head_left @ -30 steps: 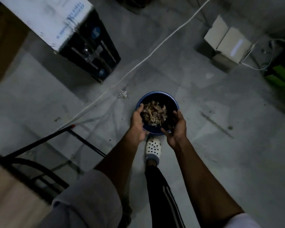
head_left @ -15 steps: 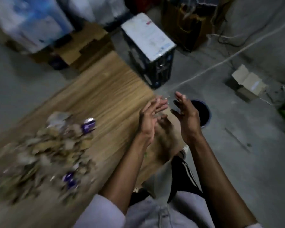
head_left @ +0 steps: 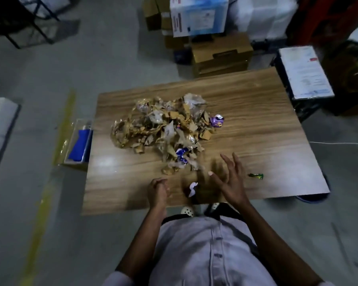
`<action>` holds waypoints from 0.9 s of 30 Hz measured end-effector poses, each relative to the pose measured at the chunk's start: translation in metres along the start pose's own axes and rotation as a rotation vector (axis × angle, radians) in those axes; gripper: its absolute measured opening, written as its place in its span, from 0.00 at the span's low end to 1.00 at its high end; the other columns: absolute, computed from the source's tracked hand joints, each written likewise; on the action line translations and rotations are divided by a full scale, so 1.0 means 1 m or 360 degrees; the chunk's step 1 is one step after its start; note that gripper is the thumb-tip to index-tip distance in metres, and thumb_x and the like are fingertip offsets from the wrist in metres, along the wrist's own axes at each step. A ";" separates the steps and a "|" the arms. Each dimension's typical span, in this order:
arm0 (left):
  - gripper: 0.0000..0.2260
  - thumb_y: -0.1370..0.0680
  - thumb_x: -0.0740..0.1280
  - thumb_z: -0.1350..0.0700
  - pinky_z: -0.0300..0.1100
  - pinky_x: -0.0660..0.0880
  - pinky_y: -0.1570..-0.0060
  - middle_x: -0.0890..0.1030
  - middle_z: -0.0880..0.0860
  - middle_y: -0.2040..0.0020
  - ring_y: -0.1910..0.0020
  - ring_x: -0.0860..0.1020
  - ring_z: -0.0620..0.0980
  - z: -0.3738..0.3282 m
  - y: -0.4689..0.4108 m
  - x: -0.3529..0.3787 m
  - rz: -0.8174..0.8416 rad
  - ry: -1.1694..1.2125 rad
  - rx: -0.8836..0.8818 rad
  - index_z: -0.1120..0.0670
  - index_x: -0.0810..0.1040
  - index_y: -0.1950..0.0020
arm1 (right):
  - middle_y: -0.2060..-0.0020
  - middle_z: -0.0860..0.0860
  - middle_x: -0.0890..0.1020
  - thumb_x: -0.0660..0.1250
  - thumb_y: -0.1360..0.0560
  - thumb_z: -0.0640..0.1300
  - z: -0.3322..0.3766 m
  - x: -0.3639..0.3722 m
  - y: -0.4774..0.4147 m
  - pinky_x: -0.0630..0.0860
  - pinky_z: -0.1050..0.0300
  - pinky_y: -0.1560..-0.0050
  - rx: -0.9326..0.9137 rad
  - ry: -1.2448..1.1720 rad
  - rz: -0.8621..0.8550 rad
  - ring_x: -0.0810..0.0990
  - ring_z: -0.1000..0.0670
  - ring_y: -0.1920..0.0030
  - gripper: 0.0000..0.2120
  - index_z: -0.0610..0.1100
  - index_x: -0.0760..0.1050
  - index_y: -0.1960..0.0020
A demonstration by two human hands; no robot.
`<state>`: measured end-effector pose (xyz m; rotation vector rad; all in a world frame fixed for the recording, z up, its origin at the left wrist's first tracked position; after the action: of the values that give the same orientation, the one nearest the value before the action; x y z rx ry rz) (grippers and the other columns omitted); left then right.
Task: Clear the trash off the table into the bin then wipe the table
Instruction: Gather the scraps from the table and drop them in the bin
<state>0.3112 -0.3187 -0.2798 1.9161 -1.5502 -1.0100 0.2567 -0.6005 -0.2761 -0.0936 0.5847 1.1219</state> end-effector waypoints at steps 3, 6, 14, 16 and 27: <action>0.06 0.15 0.59 0.57 0.54 0.77 0.47 0.79 0.57 0.50 0.48 0.78 0.57 0.025 0.007 0.032 0.0346 -0.0114 -0.0275 0.54 0.75 0.45 | 0.17 0.49 0.47 0.65 0.30 0.72 -0.030 -0.020 0.001 0.44 0.39 0.23 0.0108 0.0369 -0.0250 0.43 0.44 0.18 0.42 0.57 0.61 0.21; 0.05 0.17 0.62 0.55 0.52 0.79 0.51 0.80 0.54 0.53 0.53 0.78 0.54 0.034 0.013 0.059 0.0539 -0.0207 -0.0366 0.52 0.75 0.44 | 0.17 0.43 0.46 0.60 0.31 0.73 -0.070 -0.041 0.000 0.45 0.38 0.22 0.0503 0.0396 -0.0418 0.42 0.40 0.18 0.46 0.52 0.58 0.19; 0.06 0.19 0.61 0.59 0.40 0.73 0.61 0.77 0.56 0.56 0.61 0.73 0.50 -0.004 -0.003 0.126 0.0449 0.0178 -0.0351 0.57 0.77 0.54 | 0.19 0.44 0.37 0.45 0.28 0.79 -0.045 0.054 -0.048 0.37 0.37 0.21 0.0227 0.0567 0.0362 0.31 0.40 0.20 0.48 0.53 0.45 0.17; 0.09 0.20 0.60 0.61 0.39 0.71 0.60 0.77 0.54 0.61 0.63 0.73 0.49 -0.018 -0.006 0.130 0.0378 0.0325 -0.0325 0.57 0.76 0.59 | 0.20 0.46 0.34 0.52 0.23 0.73 -0.014 0.076 -0.063 0.39 0.36 0.21 0.0058 0.0404 0.0574 0.29 0.44 0.22 0.43 0.53 0.43 0.17; 0.17 0.26 0.67 0.50 0.51 0.80 0.62 0.78 0.54 0.47 0.53 0.79 0.55 -0.045 -0.060 0.008 -0.0478 0.0739 -0.0114 0.49 0.77 0.37 | 0.18 0.48 0.36 0.73 0.37 0.74 -0.019 0.055 -0.086 0.47 0.30 0.23 0.0055 0.0209 0.0278 0.35 0.41 0.19 0.59 0.59 0.43 0.18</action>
<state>0.3844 -0.3152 -0.2989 2.1783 -0.9765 -0.6525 0.3399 -0.6007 -0.3377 -0.0882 0.7404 1.2809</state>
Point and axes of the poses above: each hand's wrist, its own y-axis away from the middle knuckle, its own x-axis out of the palm, z = x × y, the point moved 10 cm from there along -y, towards the middle knuckle
